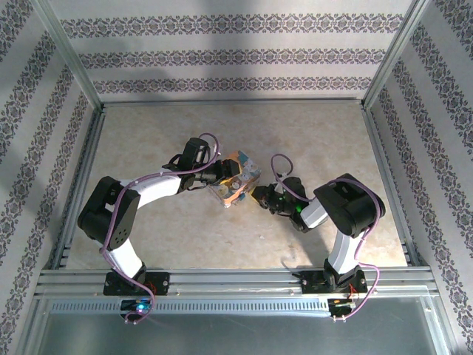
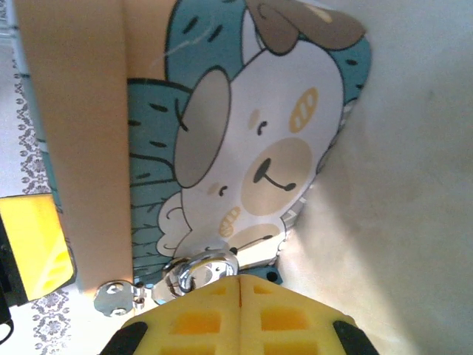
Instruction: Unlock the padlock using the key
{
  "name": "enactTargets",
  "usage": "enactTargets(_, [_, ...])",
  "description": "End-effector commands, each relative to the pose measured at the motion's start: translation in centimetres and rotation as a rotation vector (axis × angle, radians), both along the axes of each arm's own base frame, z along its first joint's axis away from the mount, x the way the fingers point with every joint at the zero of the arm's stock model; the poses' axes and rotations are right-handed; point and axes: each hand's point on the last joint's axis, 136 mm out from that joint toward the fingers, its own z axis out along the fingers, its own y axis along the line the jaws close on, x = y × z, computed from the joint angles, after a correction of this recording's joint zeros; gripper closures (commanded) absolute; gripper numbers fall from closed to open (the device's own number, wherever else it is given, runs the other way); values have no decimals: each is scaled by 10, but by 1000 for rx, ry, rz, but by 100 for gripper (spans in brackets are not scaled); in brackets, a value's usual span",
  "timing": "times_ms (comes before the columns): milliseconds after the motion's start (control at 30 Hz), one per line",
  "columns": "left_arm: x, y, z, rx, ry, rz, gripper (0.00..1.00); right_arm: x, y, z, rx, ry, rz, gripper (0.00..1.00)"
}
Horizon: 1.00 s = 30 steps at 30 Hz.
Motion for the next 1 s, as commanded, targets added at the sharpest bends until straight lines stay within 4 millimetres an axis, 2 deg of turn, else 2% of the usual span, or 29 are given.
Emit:
enactTargets(0, [-13,7,-18,38,59,4,45,4,-6,14,-1,-82,-11,90])
enactTargets(167, [-12,11,-18,40,61,14,45,3,-4,29,-25,-190,42,63])
enactTargets(200, [-12,12,-18,41,60,17,45,-6,-7,23,-42,-187,55,57])
enactTargets(233, [-11,14,-19,43,63,20,45,-7,-7,26,-53,-217,72,51])
enactTargets(367, [-10,17,-20,46,63,25,45,-11,-3,29,-75,-286,129,35])
enactTargets(533, [-8,18,-22,53,67,28,45,-11,5,28,-66,-335,188,30])
enactTargets(833, [-8,19,-23,61,72,28,45,6,18,27,-28,-354,193,32])
enactTargets(967, [-7,19,-24,64,73,26,45,11,20,20,-29,-330,185,33])
